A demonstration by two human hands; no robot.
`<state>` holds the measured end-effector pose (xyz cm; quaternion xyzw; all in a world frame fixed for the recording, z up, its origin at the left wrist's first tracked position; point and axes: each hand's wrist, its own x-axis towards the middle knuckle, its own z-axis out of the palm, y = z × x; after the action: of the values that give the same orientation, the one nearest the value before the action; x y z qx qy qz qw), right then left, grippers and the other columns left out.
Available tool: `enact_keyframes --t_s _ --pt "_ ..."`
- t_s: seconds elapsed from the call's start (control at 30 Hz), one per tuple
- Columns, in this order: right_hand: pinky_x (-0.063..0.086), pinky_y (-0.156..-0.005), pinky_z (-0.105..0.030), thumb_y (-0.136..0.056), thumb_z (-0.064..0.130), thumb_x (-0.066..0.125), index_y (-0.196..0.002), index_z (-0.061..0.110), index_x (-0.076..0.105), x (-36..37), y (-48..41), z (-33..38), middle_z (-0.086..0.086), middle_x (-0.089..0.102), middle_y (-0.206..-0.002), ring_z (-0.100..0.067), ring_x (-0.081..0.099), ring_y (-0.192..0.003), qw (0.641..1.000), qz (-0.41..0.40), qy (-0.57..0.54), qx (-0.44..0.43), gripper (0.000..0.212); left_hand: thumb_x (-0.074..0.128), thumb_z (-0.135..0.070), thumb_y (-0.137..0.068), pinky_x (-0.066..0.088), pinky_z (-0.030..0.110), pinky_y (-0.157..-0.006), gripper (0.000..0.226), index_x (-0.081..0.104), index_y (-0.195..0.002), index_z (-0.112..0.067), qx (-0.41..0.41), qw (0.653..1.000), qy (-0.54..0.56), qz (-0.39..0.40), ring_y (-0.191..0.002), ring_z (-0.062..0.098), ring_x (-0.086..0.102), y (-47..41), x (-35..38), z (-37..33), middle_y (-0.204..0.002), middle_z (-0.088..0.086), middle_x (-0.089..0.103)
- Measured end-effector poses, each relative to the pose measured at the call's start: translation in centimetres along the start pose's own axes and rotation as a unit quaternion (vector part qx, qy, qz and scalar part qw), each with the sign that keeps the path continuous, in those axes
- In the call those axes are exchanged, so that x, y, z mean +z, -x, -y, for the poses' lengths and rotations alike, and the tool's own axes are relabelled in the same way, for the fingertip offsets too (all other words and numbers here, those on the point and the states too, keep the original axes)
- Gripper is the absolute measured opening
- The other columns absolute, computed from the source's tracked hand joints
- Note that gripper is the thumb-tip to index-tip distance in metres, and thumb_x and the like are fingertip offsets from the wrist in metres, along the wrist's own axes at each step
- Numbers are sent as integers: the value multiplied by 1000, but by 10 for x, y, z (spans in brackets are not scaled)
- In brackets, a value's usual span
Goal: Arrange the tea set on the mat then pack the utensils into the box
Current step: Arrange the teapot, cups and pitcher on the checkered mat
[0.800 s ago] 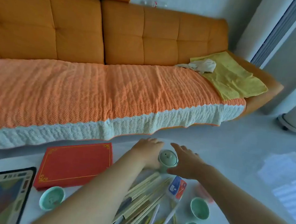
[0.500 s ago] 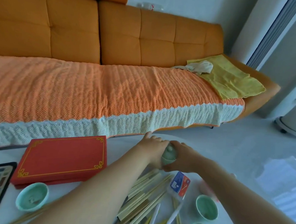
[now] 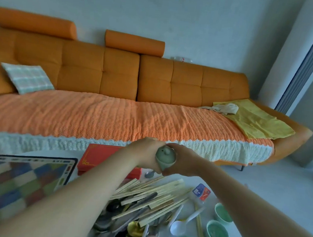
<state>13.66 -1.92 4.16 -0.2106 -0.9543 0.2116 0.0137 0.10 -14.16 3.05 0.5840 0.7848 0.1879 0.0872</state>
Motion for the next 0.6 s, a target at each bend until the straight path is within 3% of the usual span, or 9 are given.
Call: enact_keyframes --t_s 0.2,0.3,0.37,0.47,0.53,0.6 --pt "43 -90 -28 -62 39 91 -137 28 47 30 48 99 5 60 -122 -16 56 -107 996 18 -22 -86 88 91 -41 -52 53 34 -84 60 65 -106 -37 -73 996 27 -38 -94 4 61 144 -46 2 -101 -20 65" --pt "45 -93 -29 -60 43 91 -136 30 47 51 62 150 9 61 -119 -16 57 -108 991 36 -15 -126 89 92 -30 -59 43 19 -81 71 62 -124 -27 -113 991 33 -63 -100 3 54 208 -62 6 -107 -21 55" --pt "42 -87 -25 -60 41 91 -133 29 50 69 65 182 11 61 -113 -13 58 -103 988 43 -22 -148 84 93 -27 -59 40 15 -80 78 59 -129 -23 -144 985 46 -85 -103 1 49 244 -66 23 -111 -21 50" --pt "43 -85 -27 -60 44 91 -131 28 51 103 64 224 9 62 -114 -16 59 -105 984 59 -19 -165 82 94 -35 -52 46 23 -87 76 63 -122 -30 -194 973 73 -104 -107 3 55 290 -69 53 -115 -19 54" --pt "47 -91 -30 -59 47 90 -134 29 50 128 59 247 8 63 -119 -16 60 -109 982 73 -7 -174 87 94 -29 -52 47 25 -86 68 65 -114 -36 -215 966 96 -107 -103 -2 57 317 -64 73 -111 -24 59" --pt "47 -94 -31 -58 50 89 -135 31 49 154 51 267 9 62 -122 -16 60 -112 980 84 3 -178 89 94 -27 -54 42 26 -93 77 58 -120 -40 -245 957 104 -111 -112 3 53 338 -55 95 -118 -23 54"
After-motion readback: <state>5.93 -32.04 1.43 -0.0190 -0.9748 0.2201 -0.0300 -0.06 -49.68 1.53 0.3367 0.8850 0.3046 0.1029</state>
